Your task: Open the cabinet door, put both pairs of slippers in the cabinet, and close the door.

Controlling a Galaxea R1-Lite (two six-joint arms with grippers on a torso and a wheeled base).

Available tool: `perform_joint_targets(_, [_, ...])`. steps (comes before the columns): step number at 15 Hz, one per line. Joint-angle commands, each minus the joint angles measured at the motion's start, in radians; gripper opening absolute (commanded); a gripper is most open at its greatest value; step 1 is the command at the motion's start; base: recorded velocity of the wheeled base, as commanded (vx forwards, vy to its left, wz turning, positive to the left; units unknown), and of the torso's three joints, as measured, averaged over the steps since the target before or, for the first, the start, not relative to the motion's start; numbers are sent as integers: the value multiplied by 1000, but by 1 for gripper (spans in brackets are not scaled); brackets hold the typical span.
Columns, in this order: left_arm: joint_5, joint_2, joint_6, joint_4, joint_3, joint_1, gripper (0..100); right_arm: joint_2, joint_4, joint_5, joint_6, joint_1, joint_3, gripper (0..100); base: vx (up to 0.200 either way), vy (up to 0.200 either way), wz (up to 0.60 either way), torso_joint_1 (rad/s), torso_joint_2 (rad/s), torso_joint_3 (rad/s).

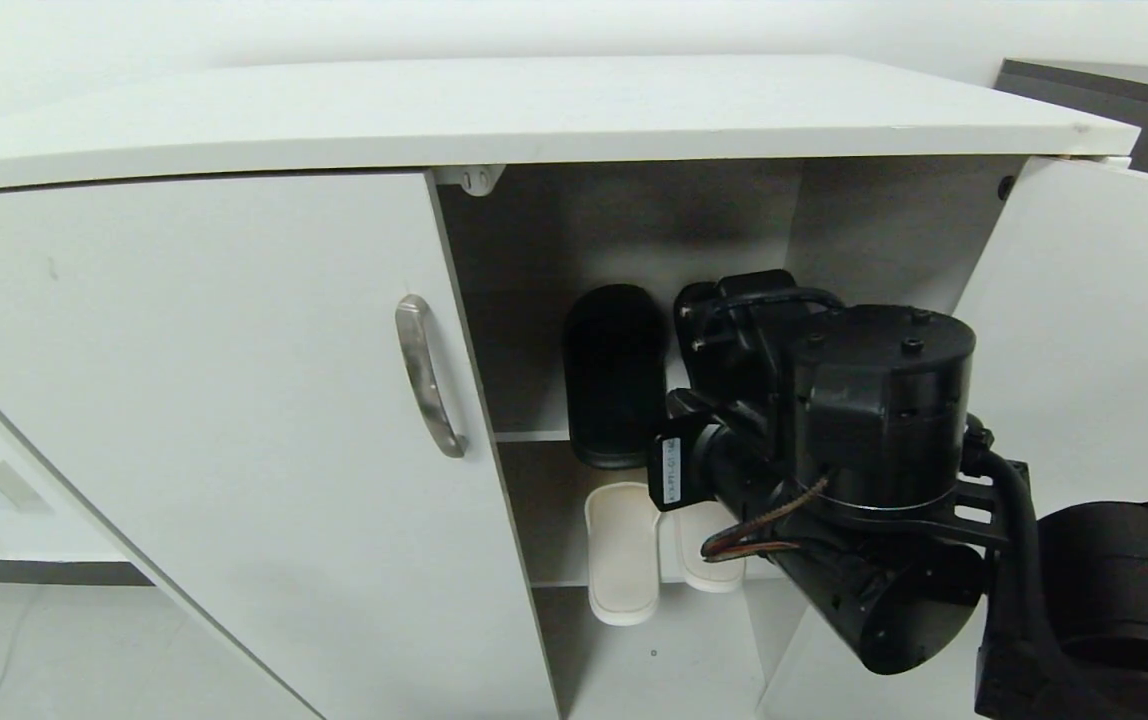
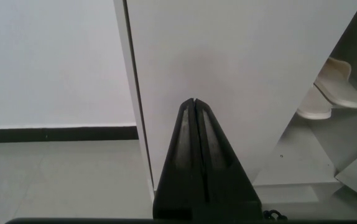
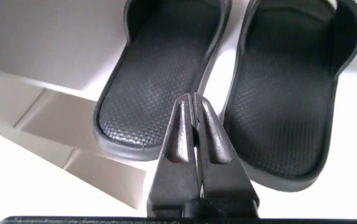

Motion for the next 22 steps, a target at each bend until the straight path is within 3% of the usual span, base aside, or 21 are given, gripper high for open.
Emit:
perform_joint_targets(1, [0, 0, -1, 0, 0, 0, 0, 13, -2, 6, 0, -6, 9, 0, 0, 0, 0, 0, 0, 0])
perform_joint_targets(7, [0, 0, 0, 0, 0, 0, 0, 22, -5, 29, -25, -45, 32, 0, 0, 0, 0, 0, 0, 0])
perform_joint_targets(22, [0, 0, -1, 0, 0, 0, 0, 23, -5, 29, -25, -45, 43, 0, -200, 0, 0, 2, 3, 4])
